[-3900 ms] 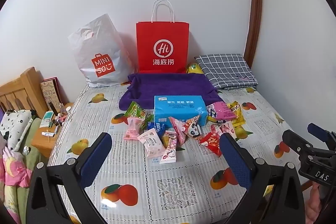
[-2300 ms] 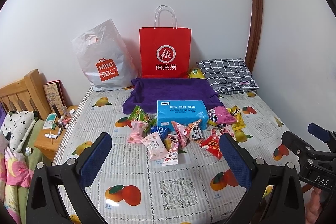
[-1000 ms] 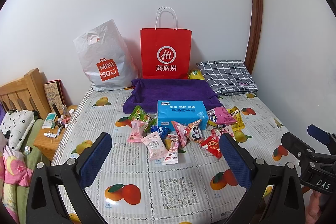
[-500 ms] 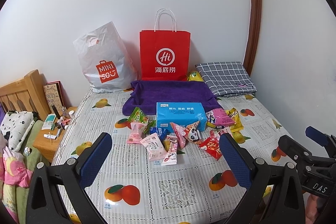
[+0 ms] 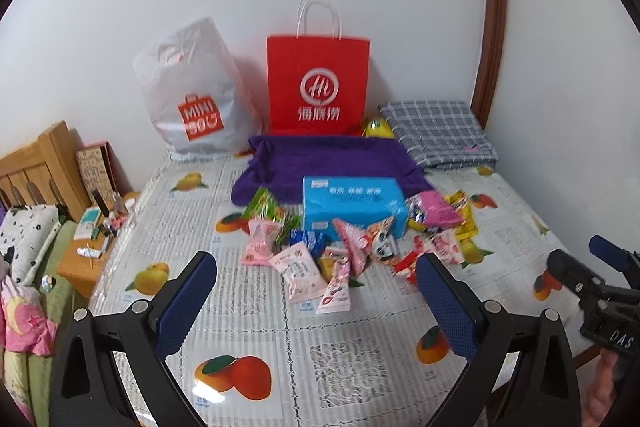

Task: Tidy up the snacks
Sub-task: 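Grasp the pink candy packet with the left tool while the right tool grasps the lychee packet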

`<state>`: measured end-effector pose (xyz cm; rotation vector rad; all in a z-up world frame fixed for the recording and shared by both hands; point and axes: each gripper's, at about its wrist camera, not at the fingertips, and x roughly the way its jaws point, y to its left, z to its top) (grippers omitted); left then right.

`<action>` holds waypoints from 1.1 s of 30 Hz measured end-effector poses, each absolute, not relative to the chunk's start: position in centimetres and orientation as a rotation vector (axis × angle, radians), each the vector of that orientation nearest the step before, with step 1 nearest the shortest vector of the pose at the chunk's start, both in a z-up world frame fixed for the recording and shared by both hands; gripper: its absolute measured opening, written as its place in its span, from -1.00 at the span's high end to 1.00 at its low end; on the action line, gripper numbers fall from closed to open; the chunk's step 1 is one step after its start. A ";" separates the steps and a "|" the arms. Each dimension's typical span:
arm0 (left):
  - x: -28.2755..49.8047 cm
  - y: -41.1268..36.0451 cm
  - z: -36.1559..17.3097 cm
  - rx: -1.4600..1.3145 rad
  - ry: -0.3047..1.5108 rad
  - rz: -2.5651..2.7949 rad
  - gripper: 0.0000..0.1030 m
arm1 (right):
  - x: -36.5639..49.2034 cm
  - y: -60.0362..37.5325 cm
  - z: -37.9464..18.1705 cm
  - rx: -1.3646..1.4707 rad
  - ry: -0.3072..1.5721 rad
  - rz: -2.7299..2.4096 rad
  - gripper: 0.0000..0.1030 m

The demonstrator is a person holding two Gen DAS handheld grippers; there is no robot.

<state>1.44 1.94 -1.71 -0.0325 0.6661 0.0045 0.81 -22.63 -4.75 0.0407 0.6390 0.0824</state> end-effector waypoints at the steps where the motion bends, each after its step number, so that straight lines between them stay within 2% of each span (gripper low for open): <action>1: 1.9 2.3 -2.3 -0.040 0.680 0.001 -0.94 | 1.3 -22.9 -5.3 0.044 0.651 0.078 -0.87; 16: 7.9 5.4 -7.7 -0.069 0.792 0.001 -0.93 | 7.8 -25.1 -10.3 0.040 0.738 0.045 -0.72; 21: 9.1 7.0 -9.4 -0.079 0.823 0.030 -0.93 | 11.0 -24.3 -12.6 0.034 0.792 0.082 -0.52; 33: 11.3 10.7 -12.3 -0.143 0.879 0.073 -0.90 | 19.5 -21.2 -19.1 0.023 0.950 0.141 -0.50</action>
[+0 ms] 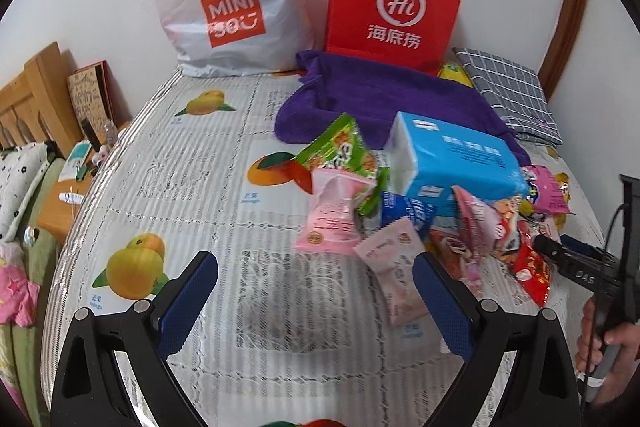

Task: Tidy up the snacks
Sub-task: 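Grasp the pink candy packet with the left tool while the right tool grasps the lychee packet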

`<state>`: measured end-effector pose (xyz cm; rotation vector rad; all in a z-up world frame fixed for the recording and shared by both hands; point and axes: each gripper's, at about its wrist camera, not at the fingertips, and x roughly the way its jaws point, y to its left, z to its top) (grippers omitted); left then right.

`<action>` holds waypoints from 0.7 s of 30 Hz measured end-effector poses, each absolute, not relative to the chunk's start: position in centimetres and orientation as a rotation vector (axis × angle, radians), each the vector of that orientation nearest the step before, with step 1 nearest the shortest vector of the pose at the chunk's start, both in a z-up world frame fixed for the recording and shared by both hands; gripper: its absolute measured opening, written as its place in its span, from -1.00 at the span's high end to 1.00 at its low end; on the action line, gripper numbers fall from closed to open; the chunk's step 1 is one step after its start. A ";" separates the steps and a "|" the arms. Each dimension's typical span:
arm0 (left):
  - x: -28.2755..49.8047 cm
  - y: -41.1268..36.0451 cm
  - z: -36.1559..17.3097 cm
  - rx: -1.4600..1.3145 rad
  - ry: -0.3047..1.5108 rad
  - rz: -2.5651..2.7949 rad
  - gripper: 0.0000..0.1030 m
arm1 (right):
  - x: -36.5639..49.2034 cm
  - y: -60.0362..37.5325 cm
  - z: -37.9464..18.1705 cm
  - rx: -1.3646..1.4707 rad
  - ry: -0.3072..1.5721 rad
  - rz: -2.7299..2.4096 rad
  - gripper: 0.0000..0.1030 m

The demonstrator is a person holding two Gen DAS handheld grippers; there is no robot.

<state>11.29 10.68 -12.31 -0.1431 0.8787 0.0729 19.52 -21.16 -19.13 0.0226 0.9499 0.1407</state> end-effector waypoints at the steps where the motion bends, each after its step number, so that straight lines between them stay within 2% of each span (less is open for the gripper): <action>1: 11.5 10.9 -12.6 -0.148 0.882 0.075 -0.90 | 20.1 -20.9 -19.7 0.017 0.969 0.137 -0.50; 2: 11.5 11.1 -12.8 -0.155 0.883 0.073 -0.90 | 20.4 -20.8 -20.0 0.018 0.973 0.132 -0.50; 4: 11.7 11.3 -13.2 -0.167 0.887 0.067 -0.90 | 20.4 -20.4 -20.0 0.005 0.941 0.138 -0.34; 6: 11.8 11.4 -13.5 -0.174 0.892 0.060 -0.90 | 20.1 -20.2 -19.9 -0.014 0.927 0.161 0.00; 7: 11.9 11.5 -13.6 -0.175 0.895 0.059 -0.90 | 20.0 -20.2 -19.7 -0.008 0.925 0.171 0.02; 9: 12.1 11.4 -13.9 -0.173 0.899 0.056 -0.90 | 19.7 -20.6 -19.4 0.018 0.927 0.185 0.20; 12: 12.3 11.2 -14.1 -0.180 0.898 0.039 -0.90 | 18.8 -21.2 -18.6 0.045 0.907 0.191 0.28; 18: 14.0 10.8 -14.5 -0.163 0.910 0.045 -0.90 | 16.8 -22.1 -17.0 0.035 0.876 0.166 0.31; 21: 15.5 10.8 -14.9 -0.132 0.924 0.057 -0.81 | 15.5 -23.0 -15.9 0.055 0.852 0.161 0.31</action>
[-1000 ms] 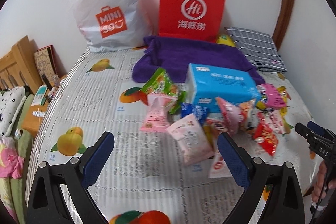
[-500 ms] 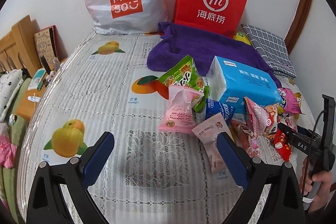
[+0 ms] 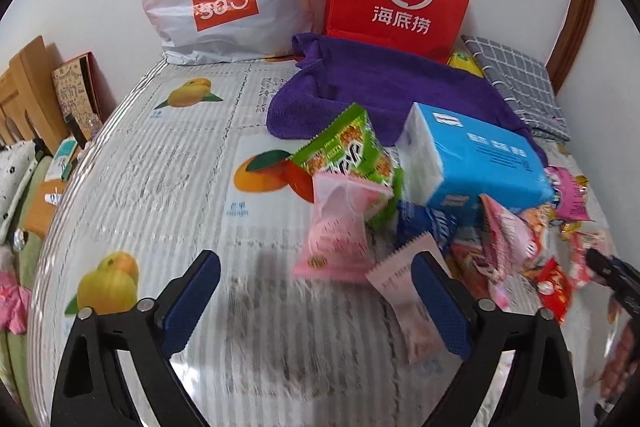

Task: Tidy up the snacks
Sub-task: 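Grasp the pink candy packet with the left tool while the right tool grasps the lychee packet, then carry both packets onto the purple towel and lower them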

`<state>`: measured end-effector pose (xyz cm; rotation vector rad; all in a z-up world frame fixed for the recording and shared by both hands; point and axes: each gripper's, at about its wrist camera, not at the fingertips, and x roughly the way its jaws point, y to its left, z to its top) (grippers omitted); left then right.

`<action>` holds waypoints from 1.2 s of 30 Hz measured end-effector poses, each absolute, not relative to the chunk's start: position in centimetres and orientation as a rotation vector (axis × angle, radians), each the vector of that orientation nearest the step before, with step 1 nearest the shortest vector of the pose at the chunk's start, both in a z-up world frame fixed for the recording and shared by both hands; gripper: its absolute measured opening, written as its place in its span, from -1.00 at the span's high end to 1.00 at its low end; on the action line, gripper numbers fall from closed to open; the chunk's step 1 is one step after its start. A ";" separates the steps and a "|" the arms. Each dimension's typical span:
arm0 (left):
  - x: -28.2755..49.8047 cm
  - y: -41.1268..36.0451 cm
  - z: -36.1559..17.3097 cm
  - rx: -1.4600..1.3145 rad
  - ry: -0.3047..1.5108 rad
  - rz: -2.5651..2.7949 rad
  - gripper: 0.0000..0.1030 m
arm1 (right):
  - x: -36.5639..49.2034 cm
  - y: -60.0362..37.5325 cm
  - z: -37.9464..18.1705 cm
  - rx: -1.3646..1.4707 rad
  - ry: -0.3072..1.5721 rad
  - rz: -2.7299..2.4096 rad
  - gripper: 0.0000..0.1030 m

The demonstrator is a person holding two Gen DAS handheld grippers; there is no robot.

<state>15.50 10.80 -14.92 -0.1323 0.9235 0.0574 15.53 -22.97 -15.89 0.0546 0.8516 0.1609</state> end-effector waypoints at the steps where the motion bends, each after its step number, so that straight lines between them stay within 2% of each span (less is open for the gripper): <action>1: 15.9 10.8 -15.1 -0.127 0.929 0.057 -0.73 | 15.2 -23.2 -15.6 0.050 0.842 0.149 0.31; 6: 18.0 10.7 -16.6 -0.104 0.970 0.034 -0.46 | 14.1 -24.4 -14.9 0.059 0.835 0.110 0.31; 8: 18.6 10.6 -17.2 -0.092 0.982 0.027 -0.17 | 13.8 -24.8 -14.9 0.064 0.836 0.090 0.31; 10: 19.0 10.7 -17.5 -0.096 0.988 0.012 0.23 | 13.6 -25.1 -15.0 0.081 0.842 0.084 0.31; 13: 18.8 11.1 -17.2 -0.090 0.978 0.011 0.29 | 13.3 -24.9 -15.2 0.082 0.849 0.085 0.31; 23: 14.4 13.1 -13.2 -0.182 0.953 -0.017 0.30 | 11.6 -22.5 -13.0 0.077 0.814 0.151 0.32; 36: 12.9 8.3 -7.5 -0.194 0.899 -0.134 0.30 | 11.6 -19.5 -7.3 0.069 0.753 0.260 0.32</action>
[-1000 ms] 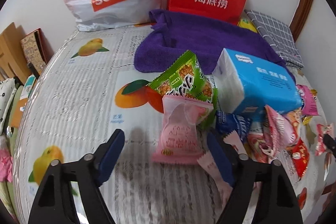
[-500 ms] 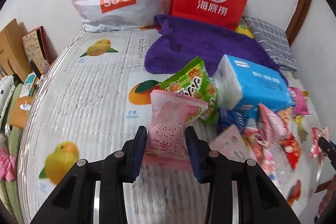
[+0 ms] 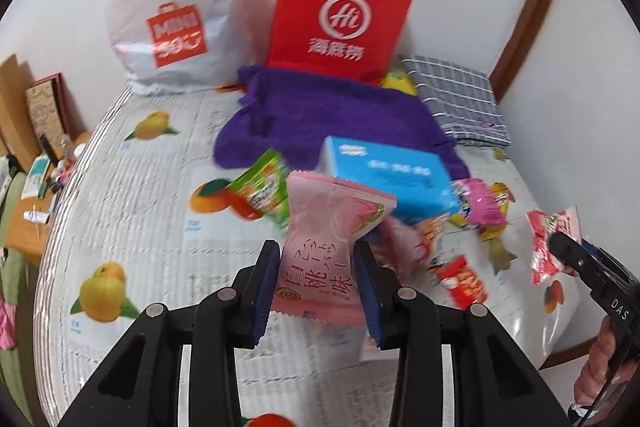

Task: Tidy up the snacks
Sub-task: 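Carry both packets onto the purple towel and lower them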

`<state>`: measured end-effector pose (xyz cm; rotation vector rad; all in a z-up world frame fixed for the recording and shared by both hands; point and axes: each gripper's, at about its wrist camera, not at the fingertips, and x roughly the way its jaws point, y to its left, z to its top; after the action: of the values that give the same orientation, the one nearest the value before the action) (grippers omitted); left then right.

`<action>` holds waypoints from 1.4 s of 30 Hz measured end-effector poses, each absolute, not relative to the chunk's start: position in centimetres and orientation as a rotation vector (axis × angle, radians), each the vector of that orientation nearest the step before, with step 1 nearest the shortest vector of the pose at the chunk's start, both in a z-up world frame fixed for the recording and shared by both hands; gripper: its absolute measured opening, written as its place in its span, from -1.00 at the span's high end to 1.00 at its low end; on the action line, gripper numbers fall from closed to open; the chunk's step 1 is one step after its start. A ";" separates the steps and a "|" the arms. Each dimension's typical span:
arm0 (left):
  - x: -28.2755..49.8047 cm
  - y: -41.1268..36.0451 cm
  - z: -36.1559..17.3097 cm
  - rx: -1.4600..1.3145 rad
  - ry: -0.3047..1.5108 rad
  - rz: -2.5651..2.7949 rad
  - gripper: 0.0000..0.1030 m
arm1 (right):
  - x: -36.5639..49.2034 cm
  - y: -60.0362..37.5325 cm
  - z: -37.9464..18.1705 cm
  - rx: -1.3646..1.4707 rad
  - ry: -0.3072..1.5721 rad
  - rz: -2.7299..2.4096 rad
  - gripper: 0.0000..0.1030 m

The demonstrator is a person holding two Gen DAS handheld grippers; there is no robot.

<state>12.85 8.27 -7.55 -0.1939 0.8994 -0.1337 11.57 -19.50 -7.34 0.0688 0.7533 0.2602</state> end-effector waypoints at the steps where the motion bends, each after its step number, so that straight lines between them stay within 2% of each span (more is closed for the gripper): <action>1: 13.1 7.9 -7.3 -0.193 0.897 -0.144 0.30 | 11.9 -19.5 -7.0 0.072 0.749 0.268 0.32; 17: 21.1 6.7 -3.9 -0.145 0.871 -0.134 0.30 | 22.5 -19.2 -3.1 0.070 0.685 0.312 0.32; 32: 30.2 8.8 -6.9 -0.161 0.933 -0.095 0.30 | 33.8 -19.4 -6.0 0.064 0.756 0.324 0.32; 42: 34.0 10.9 -8.8 -0.211 0.967 -0.100 0.30 | 38.5 -18.2 -6.5 0.059 0.773 0.324 0.32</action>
<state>34.03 10.86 -8.75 -0.2109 0.9668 -0.0995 38.49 -18.20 -6.54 0.0590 0.7732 0.3238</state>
